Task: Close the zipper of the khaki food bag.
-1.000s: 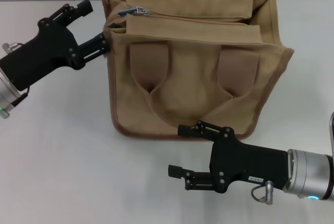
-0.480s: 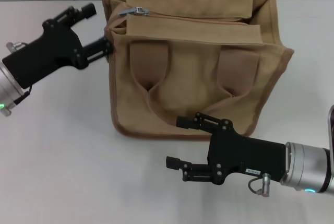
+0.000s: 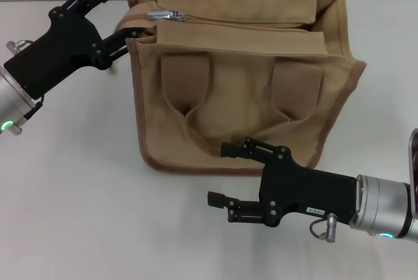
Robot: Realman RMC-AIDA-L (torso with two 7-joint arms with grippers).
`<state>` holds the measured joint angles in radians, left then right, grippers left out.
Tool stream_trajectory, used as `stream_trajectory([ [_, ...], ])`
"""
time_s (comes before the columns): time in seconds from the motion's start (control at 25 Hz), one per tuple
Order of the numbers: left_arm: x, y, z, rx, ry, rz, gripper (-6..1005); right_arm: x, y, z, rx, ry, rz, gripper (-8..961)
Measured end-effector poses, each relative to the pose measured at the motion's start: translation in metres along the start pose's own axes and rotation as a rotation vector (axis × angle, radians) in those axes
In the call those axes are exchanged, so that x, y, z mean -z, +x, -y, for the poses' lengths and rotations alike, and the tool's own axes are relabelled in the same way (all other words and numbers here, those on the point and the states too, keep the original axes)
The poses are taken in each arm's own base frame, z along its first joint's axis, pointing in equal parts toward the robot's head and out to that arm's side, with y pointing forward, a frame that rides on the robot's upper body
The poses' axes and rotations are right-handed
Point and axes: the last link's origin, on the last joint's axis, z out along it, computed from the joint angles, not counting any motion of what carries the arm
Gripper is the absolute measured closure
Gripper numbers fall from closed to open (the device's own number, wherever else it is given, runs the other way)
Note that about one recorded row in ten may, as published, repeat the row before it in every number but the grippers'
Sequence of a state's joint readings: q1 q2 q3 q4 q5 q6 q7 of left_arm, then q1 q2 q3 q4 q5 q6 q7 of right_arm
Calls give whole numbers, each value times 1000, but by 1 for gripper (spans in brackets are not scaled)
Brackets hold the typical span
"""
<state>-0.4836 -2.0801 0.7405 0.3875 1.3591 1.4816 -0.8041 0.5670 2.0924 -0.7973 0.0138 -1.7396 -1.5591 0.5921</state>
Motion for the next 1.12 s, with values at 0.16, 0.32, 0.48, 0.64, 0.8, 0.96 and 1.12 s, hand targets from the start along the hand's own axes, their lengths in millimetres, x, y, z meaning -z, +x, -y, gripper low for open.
stream_trajectory([
  [0.16, 5, -3, -4, 5, 0, 2, 260, 0, 1, 0, 0, 3, -4, 119],
  [0.32, 7, -6, -9, -44, -22, 2, 300, 0, 1, 1, 1, 6, -10, 119],
  [0.48, 6, -8, -14, -19, -8, -28, 340, -1, 1, 2, 3, 5, -10, 119],
  [0.64, 8, -9, -14, -10, 0, -28, 597, -1, 1, 1, -1, 6, -10, 120],
  [0.8, 9, -10, -15, 1, 4, -31, 783, -1, 2, 1, -3, 7, -10, 120],
  [0.96, 10, -13, -17, 21, 9, -33, 871, -1, 2, 1, -5, 8, -10, 120],
  [1.12, 11, -12, -19, 29, 4, -42, 925, 0, 0, 1, -15, 23, 10, 120],
])
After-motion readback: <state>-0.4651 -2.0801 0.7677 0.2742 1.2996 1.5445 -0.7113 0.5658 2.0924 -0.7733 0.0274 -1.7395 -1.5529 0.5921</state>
